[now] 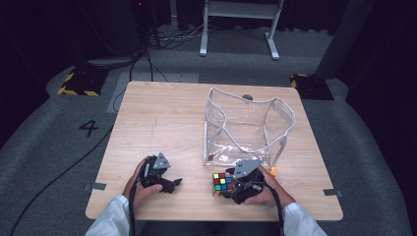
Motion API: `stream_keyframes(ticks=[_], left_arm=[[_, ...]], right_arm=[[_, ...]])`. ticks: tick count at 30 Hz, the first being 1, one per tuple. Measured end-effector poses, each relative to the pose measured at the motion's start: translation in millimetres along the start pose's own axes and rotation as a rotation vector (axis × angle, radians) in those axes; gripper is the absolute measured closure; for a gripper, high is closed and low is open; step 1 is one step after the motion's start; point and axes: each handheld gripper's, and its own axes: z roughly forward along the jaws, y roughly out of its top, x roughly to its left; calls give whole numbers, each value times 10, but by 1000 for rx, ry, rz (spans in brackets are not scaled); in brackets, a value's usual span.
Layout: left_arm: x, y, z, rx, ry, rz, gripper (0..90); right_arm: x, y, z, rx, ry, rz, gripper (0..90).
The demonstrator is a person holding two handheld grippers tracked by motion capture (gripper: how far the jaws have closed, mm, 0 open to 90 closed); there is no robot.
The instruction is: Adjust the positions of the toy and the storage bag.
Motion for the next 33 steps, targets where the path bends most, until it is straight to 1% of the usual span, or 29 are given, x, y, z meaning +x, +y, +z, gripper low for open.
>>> stream_keyframes(ticks=[2,3,5,6,7,8,9,11,12,13,14,15,16,20,22,23,24,25,28,29,31,32,33], left_arm=[[0,0,2,-1,1,0,104],[0,0,2,-1,1,0,104],[-1,0,2,-1,0,-1,104],[0,0,1,-1,2,1,105],[-1,0,1,-1,0,0,105],[1,0,0,-1,1,3,106],[0,0,2,-1,-4,2,106],[-3,0,3,0,-5,1,107],[-7,1,1,2,-9,1,106],[-11,1,3,1,-10,0,107],[-17,1,5,1,-16,-3,107],[-16,2,4,0,-10,5,107],[-16,2,4,0,-10,5,107],[-17,2,4,-1,-11,6,106],[-17,2,5,-2,-13,8,106],[-18,2,5,-1,-14,7,106],[-18,2,5,-1,-14,7,106],[-18,2,5,-1,-14,7,107],[-18,2,5,-1,-15,7,106],[-18,2,5,-1,-14,7,106],[-19,1,5,-1,-15,6,106],[-19,1,5,-1,-15,6,106],[-17,2,5,-2,-13,8,106]], right_arm=[[-33,3,27,0,1,-2,167],[-40,5,43,1,4,15,170],[-48,10,66,4,3,6,200],[-50,9,82,-9,19,-9,207],[-33,9,96,-3,21,-9,209],[-26,6,103,9,8,-16,230],[-26,3,106,9,3,-23,254],[-18,-3,109,-12,20,14,314],[-28,-9,112,-7,21,0,326],[-4,-6,124,-11,20,27,326],[-18,-9,125,-7,22,12,327],[-33,-14,129,-3,21,-2,328],[-30,-13,128,1,21,2,329],[-29,-2,128,10,20,-5,339],[-28,4,115,24,10,-12,339],[-21,3,112,23,6,-2,340],[-25,1,107,25,0,-10,340],[-16,-1,96,25,-9,3,340],[-23,-11,73,25,-20,1,340],[-28,-18,17,14,-19,23,340],[-31,-21,-27,-4,-19,32,340],[-31,-21,-27,-4,-19,32,340],[-24,-27,-118,-31,-20,57,340]])
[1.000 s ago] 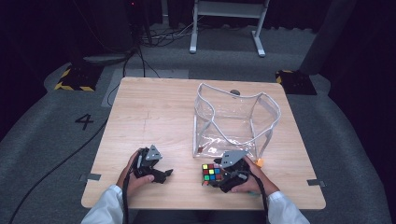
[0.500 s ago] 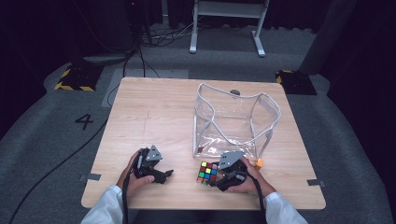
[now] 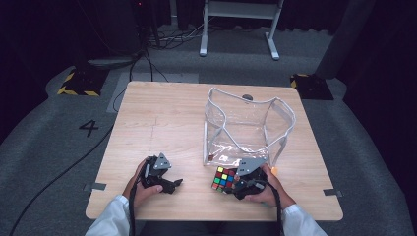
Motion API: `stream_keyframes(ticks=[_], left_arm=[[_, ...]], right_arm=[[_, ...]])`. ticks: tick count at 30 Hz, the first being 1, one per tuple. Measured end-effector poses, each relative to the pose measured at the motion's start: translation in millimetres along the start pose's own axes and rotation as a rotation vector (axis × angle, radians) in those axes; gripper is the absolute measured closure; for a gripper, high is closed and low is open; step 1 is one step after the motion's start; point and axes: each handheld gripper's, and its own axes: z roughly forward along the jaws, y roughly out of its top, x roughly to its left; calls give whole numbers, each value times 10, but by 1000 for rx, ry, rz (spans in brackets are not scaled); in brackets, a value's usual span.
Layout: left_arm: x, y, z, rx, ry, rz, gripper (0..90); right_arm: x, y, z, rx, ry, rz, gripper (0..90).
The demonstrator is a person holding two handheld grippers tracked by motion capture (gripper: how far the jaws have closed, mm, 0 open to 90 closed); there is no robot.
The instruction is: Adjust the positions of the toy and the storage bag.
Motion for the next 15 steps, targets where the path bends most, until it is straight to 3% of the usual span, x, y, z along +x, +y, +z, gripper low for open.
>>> stream_keyframes(ticks=[2,10,15], left_arm=[[0,0,-1,0,2,-1,106],[4,2,5,1,-9,-2,104],[3,2,5,2,-10,-3,104]], right_arm=[[-3,-13,-73,-10,-8,-11,340],[-90,-194,-475,-61,-77,63,340],[-105,-268,-659,-89,-112,76,340]])
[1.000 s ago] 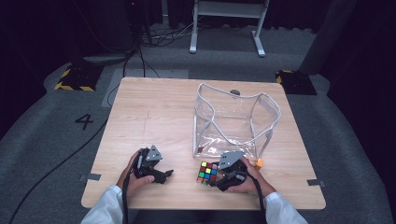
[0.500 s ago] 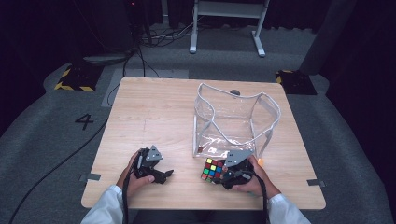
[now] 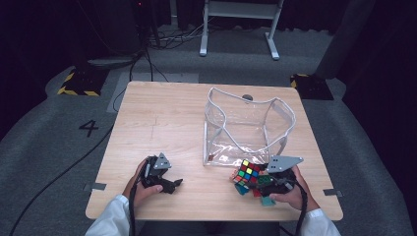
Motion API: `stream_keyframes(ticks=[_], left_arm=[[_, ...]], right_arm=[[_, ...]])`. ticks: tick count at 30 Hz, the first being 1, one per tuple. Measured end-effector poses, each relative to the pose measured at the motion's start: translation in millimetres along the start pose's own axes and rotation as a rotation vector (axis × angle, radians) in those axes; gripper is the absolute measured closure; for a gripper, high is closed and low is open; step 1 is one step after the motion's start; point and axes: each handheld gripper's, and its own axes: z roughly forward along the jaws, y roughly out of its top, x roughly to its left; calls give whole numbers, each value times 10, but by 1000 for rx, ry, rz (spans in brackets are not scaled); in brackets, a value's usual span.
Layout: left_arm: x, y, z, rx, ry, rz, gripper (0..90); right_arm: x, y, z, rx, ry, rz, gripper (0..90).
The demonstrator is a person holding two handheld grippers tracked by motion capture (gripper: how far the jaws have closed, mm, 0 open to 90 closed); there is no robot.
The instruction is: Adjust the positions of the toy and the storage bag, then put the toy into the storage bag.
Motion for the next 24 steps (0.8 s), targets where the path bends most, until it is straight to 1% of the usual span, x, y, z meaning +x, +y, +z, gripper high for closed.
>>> stream_keyframes(ticks=[3,8,9,14,15,16,18,21,23,24], left_arm=[[0,0,0,0,0,1,104],[-1,0,1,0,-1,0,104],[5,3,-7,0,14,13,104],[3,2,-8,-2,18,15,104],[3,2,-8,-2,17,16,104],[3,2,-8,-2,17,16,104],[-1,1,1,0,-6,9,104],[3,4,0,1,-4,14,103],[3,6,0,3,-5,13,103],[0,5,1,1,-3,11,103]], right_arm=[[-12,-40,-94,-5,-26,4,340],[-77,-128,-242,-16,-65,39,340],[-89,-144,-271,-15,-76,41,340],[-141,-237,-403,-24,-121,74,340],[-159,-269,-447,-28,-136,83,340],[-166,-289,-477,-29,-140,89,340],[-194,-355,-582,-33,-164,106,340],[-236,-449,-721,-45,-194,134,340],[-250,-472,-752,-47,-202,140,340],[-278,-536,-840,-42,-230,154,340]])
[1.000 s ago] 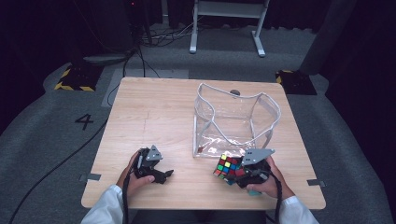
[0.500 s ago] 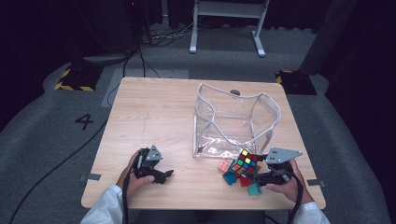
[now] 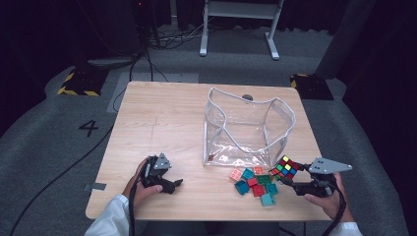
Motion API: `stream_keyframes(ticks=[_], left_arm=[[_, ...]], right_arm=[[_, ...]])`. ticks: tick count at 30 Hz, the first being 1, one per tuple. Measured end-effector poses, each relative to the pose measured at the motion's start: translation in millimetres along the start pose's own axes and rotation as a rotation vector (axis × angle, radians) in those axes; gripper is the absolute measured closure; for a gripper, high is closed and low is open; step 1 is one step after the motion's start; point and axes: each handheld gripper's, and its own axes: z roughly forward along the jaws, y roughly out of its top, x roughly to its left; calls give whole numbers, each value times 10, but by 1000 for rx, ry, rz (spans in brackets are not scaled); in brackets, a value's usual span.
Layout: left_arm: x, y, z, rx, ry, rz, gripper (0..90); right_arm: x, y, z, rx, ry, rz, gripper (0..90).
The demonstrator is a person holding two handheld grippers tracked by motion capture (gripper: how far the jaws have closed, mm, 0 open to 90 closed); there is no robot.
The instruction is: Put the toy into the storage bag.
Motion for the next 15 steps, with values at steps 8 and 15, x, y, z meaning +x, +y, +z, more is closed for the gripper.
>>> stream_keyframes(ticks=[8,15], left_arm=[[0,1,1,0,0,-1,102],[-1,0,1,0,0,-1,102]], right_arm=[[-198,-85,-271,-33,-66,44,340],[-375,69,-460,-66,-121,57,340]])
